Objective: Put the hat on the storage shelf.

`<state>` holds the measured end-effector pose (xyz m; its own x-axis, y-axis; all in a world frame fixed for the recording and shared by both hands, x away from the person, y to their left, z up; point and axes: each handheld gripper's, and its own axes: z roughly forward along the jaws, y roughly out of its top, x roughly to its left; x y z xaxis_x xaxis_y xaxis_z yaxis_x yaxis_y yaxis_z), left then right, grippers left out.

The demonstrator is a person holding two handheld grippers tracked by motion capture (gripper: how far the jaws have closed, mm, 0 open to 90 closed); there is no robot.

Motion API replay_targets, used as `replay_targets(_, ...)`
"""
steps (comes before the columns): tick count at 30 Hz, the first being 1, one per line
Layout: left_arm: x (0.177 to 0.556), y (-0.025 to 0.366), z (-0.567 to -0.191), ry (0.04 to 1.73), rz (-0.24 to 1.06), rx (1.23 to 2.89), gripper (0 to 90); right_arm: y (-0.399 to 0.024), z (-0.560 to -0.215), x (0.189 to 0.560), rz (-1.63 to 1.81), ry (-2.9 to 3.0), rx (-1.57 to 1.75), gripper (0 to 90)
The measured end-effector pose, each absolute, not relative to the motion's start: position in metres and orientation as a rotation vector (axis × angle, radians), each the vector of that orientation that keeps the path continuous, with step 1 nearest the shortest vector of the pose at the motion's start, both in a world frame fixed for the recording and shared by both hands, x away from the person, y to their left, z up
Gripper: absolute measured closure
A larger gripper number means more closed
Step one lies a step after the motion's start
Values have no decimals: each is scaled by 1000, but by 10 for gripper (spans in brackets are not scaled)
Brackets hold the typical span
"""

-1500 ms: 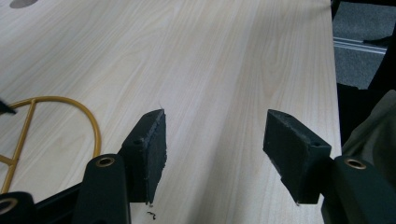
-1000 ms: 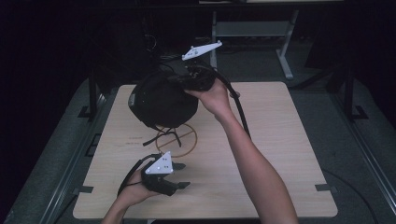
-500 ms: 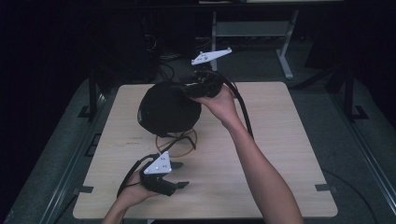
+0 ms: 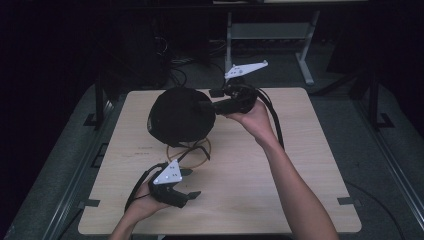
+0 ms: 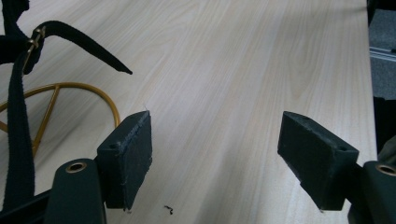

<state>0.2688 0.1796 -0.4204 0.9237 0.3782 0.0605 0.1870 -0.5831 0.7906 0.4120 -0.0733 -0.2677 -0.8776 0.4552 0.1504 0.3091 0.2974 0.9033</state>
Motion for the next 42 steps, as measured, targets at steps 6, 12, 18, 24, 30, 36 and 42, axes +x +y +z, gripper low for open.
replay_targets(6, 271, 180, -421, 414, 292, 2208, 256, -89, -280, 409, 1619, 2440, 747, 312)
replay_targets(12, 272, 182, -423, 424, 292, 2203, 246, -100, -291, 406, 1605, 2453, 779, 295)
replay_targets(18, 273, 183, -423, 433, 293, 2197, 242, -115, -298, 400, 1593, 2453, 798, 285)
replay_targets(24, 273, 186, -423, 442, 291, 2196, 240, -132, -307, 395, 1583, 2447, 819, 286)
replay_targets(30, 273, 186, -424, 452, 289, 2190, 239, -149, -316, 391, 1580, 2433, 863, 285)
replay_targets(36, 273, 186, -425, 457, 285, 2185, 238, -163, -324, 387, 1570, 2425, 889, 283)
replay_targets(42, 273, 185, -426, 458, 281, 2187, 238, -175, -333, 385, 1559, 2425, 915, 278)
